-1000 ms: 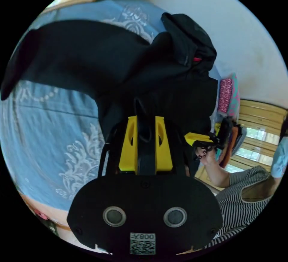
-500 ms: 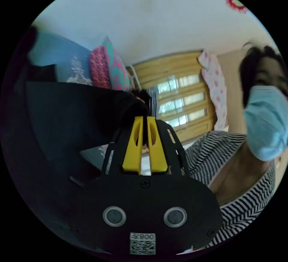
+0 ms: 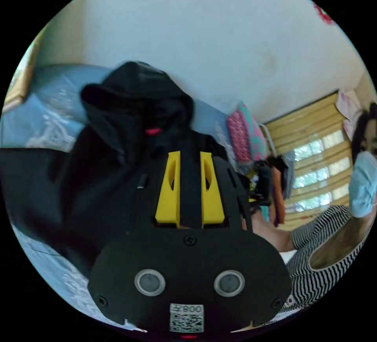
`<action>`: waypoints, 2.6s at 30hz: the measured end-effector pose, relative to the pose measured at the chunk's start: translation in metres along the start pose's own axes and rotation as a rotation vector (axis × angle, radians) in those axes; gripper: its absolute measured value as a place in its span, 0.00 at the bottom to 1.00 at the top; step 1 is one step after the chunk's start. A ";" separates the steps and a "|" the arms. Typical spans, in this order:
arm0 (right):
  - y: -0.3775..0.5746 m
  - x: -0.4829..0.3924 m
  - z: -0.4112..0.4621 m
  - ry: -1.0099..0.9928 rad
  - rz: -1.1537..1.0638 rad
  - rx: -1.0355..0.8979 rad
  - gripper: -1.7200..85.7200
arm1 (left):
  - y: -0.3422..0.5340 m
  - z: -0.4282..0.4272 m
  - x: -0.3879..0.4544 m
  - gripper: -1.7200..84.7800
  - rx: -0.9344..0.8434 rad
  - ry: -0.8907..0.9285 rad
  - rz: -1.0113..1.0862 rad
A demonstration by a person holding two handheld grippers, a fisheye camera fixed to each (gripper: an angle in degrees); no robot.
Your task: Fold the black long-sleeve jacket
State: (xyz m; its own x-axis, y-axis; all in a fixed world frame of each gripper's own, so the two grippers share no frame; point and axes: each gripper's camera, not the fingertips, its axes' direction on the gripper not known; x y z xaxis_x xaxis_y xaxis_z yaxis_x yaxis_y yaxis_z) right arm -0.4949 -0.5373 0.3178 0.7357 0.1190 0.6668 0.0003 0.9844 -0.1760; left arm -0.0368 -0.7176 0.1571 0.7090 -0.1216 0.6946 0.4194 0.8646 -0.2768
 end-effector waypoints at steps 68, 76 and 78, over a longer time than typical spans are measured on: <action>0.123 0.311 0.108 -0.040 0.292 -0.040 0.05 | 0.137 0.127 -0.158 0.04 -0.128 0.069 0.134; 0.164 0.328 0.140 -0.066 0.296 0.007 0.03 | 0.193 0.130 -0.170 0.05 0.077 0.065 0.057; 0.179 0.335 0.145 -0.054 0.311 0.001 0.03 | 0.205 0.142 -0.187 0.05 0.016 -0.008 0.010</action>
State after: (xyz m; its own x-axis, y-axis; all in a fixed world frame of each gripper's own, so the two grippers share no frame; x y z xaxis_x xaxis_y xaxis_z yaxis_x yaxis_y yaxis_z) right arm -0.3470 -0.3019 0.6147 0.6633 0.4211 0.6187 -0.2195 0.8998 -0.3771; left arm -0.1643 -0.4487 0.0649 0.7085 -0.1085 0.6973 0.4029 0.8735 -0.2735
